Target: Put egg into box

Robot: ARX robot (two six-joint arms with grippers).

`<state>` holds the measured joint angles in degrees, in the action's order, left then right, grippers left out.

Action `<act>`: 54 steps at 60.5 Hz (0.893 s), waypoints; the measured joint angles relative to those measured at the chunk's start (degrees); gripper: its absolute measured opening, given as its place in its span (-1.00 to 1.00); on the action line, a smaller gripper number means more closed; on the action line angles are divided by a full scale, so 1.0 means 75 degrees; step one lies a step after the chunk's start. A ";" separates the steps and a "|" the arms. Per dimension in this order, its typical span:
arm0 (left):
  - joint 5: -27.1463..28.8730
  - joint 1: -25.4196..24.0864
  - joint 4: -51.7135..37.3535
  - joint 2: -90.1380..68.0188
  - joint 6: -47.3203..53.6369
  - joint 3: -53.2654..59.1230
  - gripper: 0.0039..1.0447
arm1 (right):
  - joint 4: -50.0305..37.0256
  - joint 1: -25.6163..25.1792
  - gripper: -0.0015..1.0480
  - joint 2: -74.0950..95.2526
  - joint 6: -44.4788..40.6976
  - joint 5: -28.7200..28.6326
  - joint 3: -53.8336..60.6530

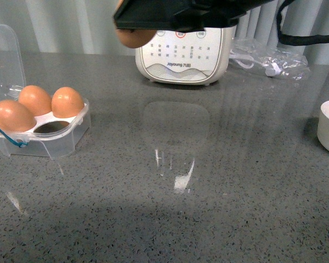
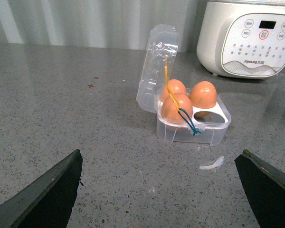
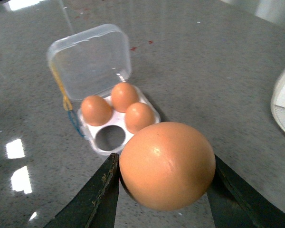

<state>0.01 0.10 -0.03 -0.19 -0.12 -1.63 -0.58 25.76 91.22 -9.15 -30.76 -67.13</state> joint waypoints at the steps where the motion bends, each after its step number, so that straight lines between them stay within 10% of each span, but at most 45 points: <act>1: 0.0000 0.0000 0.0000 0.0000 0.0000 0.0000 0.87 | 0.0044 0.0067 -0.13 0.0041 -0.0076 -0.0055 -0.0047; 54: 0.0000 0.0000 0.0000 0.0000 0.0000 0.0000 0.87 | 0.0265 0.1233 -0.13 0.1693 -0.0565 0.0236 -0.1099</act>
<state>0.01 0.10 -0.03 -0.19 -0.12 -1.63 1.41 35.00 103.92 -13.39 -28.99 -75.37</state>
